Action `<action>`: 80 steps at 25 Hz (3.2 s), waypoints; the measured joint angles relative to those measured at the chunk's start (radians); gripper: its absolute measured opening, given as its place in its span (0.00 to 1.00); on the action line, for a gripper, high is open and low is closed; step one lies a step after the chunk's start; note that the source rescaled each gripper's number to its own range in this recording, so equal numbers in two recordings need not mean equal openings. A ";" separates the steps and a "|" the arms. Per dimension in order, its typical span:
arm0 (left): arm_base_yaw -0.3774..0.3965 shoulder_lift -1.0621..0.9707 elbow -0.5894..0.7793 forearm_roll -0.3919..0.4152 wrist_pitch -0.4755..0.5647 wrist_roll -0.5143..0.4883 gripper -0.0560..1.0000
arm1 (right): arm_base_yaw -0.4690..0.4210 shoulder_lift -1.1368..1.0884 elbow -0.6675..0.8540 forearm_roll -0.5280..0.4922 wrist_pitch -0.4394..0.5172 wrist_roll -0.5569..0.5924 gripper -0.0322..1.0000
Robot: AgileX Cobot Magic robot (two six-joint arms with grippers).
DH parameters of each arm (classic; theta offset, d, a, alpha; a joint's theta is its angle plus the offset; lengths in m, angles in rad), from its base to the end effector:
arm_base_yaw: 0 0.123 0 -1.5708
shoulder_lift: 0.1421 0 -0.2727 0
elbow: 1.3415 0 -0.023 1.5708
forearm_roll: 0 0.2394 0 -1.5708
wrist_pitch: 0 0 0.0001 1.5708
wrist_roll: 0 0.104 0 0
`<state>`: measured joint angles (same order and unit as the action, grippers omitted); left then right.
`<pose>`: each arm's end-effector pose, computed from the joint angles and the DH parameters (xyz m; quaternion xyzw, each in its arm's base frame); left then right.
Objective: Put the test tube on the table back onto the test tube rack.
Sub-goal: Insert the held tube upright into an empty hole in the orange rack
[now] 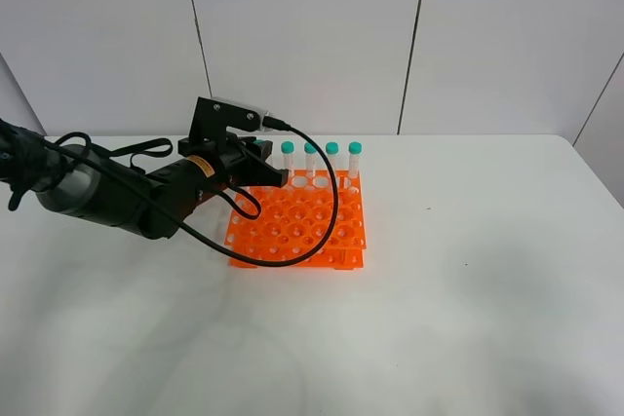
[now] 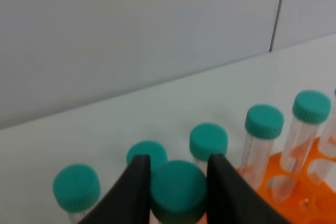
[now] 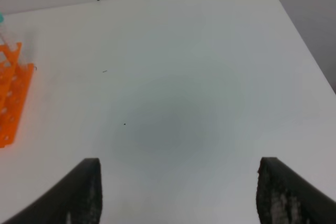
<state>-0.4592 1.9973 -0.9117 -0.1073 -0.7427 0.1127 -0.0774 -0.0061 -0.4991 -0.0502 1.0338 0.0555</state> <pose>0.3584 -0.1688 0.1374 0.1717 0.7733 -0.1007 0.6019 0.0091 -0.0052 0.2683 0.0568 0.8426 -0.0309 0.5347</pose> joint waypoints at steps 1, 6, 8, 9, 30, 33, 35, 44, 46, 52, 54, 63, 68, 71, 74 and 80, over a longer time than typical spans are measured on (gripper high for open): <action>0.000 0.002 0.001 0.000 0.000 0.000 0.05 | 0.000 0.000 0.000 0.000 0.000 0.000 0.80; 0.003 0.008 0.003 0.002 -0.001 0.000 0.05 | 0.000 0.000 0.000 0.000 0.000 0.000 0.80; 0.005 0.008 0.003 0.003 -0.001 0.000 0.05 | 0.000 0.000 0.000 0.000 0.000 0.000 0.80; 0.005 0.008 0.003 0.003 -0.001 0.000 0.05 | 0.000 0.000 0.000 0.000 0.000 0.000 0.80; 0.005 0.044 0.003 0.007 -0.011 0.023 0.05 | 0.000 0.000 0.000 0.000 0.000 0.000 0.80; 0.005 0.044 0.003 0.007 -0.010 0.023 0.05 | 0.000 0.000 0.000 0.000 0.000 0.000 0.80; 0.005 0.044 0.003 0.007 -0.006 0.023 0.05 | 0.000 0.000 0.000 0.000 0.000 0.000 0.80; 0.005 0.045 -0.015 0.007 0.000 0.023 0.05 | 0.000 0.000 0.000 0.000 0.000 0.000 0.80; 0.005 0.045 -0.015 0.007 0.000 0.023 0.05 | 0.000 0.000 0.000 0.000 0.000 0.000 0.80; 0.007 0.045 -0.015 0.007 0.000 0.023 0.05 | 0.000 0.000 0.000 0.000 0.000 0.000 0.80; 0.008 0.045 -0.015 0.007 0.000 0.023 0.05 | 0.000 0.000 0.000 0.000 0.000 0.000 0.80; 0.023 0.045 -0.015 0.008 0.000 0.025 0.05 | 0.000 0.000 0.000 0.000 0.000 0.000 0.80; 0.023 0.045 -0.015 0.027 0.001 0.026 0.05 | 0.000 0.000 0.000 0.000 0.000 0.000 0.80; 0.024 0.045 -0.015 0.029 0.001 0.026 0.05 | 0.000 0.000 0.000 0.000 0.000 0.000 0.80; 0.024 0.045 -0.015 0.029 0.006 0.026 0.05 | 0.000 0.000 0.000 0.000 -0.001 0.000 0.80; 0.025 0.045 -0.015 0.035 0.009 0.026 0.05 | 0.000 0.000 0.000 0.000 -0.001 0.000 0.80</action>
<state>-0.4340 2.0423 -0.9263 -0.0719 -0.7342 0.1386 -0.0774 -0.0061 -0.4991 -0.0502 1.0329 0.0555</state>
